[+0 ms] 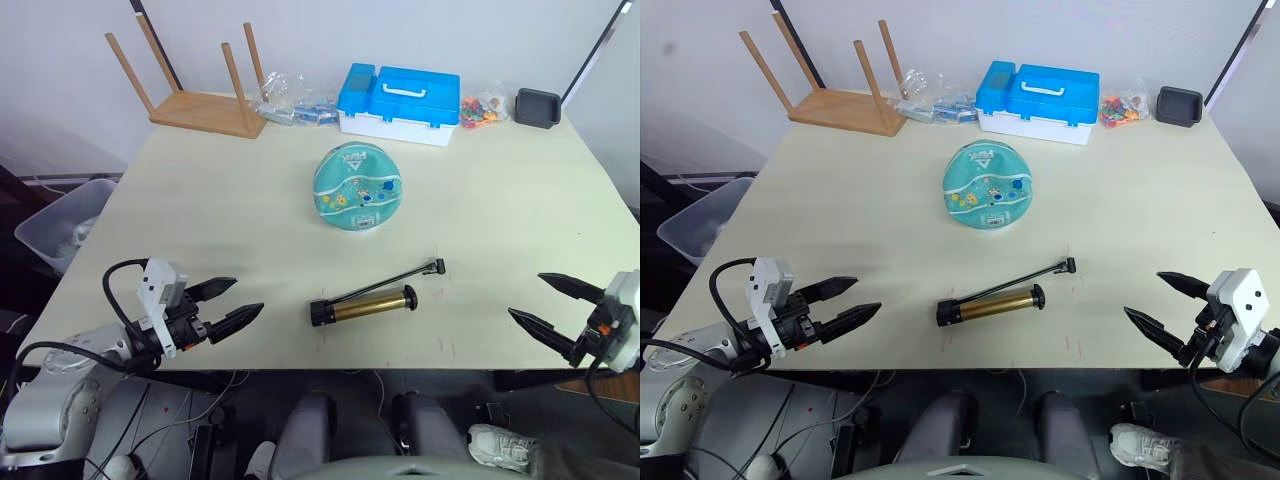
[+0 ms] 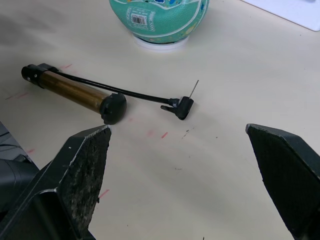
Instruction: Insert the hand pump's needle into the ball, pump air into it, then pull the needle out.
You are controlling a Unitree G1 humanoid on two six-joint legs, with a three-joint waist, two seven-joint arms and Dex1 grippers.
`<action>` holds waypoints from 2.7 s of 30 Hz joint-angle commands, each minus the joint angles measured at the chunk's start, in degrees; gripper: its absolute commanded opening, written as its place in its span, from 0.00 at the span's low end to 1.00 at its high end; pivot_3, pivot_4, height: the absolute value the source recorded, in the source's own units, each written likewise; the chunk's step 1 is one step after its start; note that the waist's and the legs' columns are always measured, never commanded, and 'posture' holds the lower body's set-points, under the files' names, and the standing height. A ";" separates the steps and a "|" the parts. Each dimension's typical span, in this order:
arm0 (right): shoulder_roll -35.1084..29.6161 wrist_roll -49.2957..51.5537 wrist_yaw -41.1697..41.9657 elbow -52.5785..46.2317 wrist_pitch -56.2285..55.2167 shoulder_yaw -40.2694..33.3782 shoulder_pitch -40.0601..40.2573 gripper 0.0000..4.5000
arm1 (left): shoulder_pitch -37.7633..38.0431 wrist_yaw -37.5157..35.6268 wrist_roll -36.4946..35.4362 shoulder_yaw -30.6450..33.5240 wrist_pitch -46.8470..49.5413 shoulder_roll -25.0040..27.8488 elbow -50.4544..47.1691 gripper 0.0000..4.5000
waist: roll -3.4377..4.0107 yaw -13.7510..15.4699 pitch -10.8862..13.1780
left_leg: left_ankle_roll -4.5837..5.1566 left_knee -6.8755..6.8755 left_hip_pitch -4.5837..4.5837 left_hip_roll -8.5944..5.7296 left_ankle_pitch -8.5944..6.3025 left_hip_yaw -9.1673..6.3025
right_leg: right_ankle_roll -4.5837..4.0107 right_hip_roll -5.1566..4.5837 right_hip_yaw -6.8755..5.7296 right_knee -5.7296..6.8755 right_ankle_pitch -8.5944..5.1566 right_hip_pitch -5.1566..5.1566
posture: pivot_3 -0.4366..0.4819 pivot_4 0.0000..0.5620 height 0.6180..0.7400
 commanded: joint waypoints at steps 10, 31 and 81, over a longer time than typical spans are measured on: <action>-0.48 5.75 2.03 -8.89 -0.47 -5.12 2.77 1.00 | -19.52 -16.02 -1.62 -8.89 5.37 15.60 5.61 0.99 | 0.17 0.11 0.10 | 0.03 -0.03 -0.05 -0.02 -0.02 0.06 | 0.02 0.06 -0.03 -0.07 -0.01 0.00 | 0.48 0.27 1.00; 2.95 11.57 2.95 -20.67 0.83 -18.08 20.05 1.00 | -72.51 -26.47 25.62 -56.28 16.82 1.89 19.77 0.99 | 0.05 -0.04 0.24 | 0.06 0.05 -0.25 -0.25 -0.03 0.12 | 0.41 0.24 -0.09 -0.02 0.01 -0.03 | 0.48 0.27 1.00; 7.74 5.27 -8.89 -22.92 -0.22 -4.75 16.86 1.00 | -73.97 -8.53 48.39 -49.63 0.88 -38.06 58.60 0.02 | 0.23 0.33 0.14 | 0.08 0.82 -0.99 -0.25 -0.03 -0.08 | 0.45 0.26 -0.18 0.33 0.27 -0.53 | 0.48 0.27 1.00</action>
